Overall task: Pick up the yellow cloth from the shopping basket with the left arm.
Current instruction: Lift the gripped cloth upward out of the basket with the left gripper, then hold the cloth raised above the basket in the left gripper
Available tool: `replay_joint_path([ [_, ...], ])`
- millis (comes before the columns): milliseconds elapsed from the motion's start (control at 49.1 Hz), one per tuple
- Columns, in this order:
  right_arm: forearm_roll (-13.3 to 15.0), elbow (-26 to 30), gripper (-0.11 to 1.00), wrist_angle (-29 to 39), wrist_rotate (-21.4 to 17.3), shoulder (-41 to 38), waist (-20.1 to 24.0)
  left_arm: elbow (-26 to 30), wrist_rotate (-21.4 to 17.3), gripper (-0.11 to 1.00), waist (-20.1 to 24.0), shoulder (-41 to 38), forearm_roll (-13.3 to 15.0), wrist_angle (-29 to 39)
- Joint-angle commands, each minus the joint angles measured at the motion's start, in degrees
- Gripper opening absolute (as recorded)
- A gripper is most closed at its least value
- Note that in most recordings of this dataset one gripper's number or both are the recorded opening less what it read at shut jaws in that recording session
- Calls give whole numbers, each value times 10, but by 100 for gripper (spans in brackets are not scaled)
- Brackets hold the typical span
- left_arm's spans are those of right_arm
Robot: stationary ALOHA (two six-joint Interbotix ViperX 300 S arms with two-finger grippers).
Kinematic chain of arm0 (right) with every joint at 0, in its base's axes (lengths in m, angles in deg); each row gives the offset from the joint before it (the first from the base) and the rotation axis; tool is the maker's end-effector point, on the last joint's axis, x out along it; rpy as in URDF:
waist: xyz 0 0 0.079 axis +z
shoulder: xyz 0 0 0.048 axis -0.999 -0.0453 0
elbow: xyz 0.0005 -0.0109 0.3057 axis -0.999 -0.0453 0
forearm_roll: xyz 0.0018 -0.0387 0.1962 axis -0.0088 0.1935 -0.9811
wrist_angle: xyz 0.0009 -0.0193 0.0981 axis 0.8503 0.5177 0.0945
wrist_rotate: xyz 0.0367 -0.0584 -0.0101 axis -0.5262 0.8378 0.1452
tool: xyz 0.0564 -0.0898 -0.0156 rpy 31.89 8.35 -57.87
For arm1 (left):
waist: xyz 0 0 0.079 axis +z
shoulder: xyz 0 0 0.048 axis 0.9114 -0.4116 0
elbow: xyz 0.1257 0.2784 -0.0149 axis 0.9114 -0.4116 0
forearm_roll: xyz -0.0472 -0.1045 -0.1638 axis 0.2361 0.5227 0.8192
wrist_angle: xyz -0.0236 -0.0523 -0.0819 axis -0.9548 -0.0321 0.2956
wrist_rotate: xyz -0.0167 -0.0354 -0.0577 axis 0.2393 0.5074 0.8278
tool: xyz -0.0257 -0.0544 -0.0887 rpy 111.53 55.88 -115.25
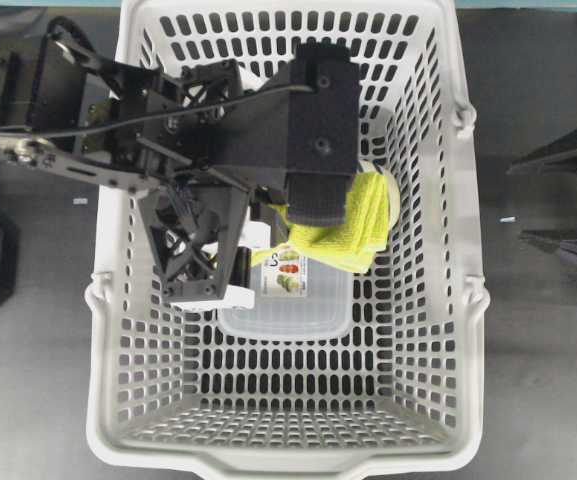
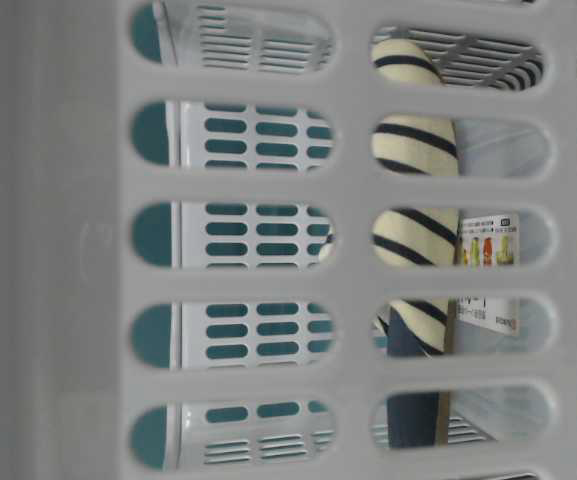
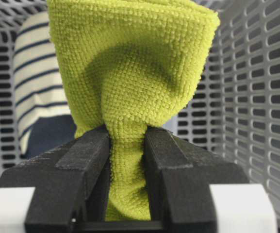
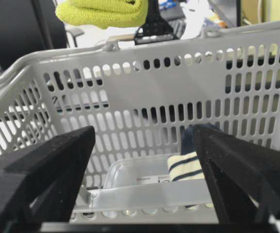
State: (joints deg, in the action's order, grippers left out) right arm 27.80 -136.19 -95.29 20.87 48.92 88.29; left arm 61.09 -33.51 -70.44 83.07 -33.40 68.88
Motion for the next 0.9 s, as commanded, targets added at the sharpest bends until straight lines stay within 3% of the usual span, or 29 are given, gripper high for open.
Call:
replay_joint_path([
  [0, -1, 4, 76, -5, -1, -3, 2, 10, 1, 18, 2, 12, -2, -2],
  [876, -3, 6, 75, -5, -2, 7, 1, 9, 1, 18, 18, 7, -3, -1],
])
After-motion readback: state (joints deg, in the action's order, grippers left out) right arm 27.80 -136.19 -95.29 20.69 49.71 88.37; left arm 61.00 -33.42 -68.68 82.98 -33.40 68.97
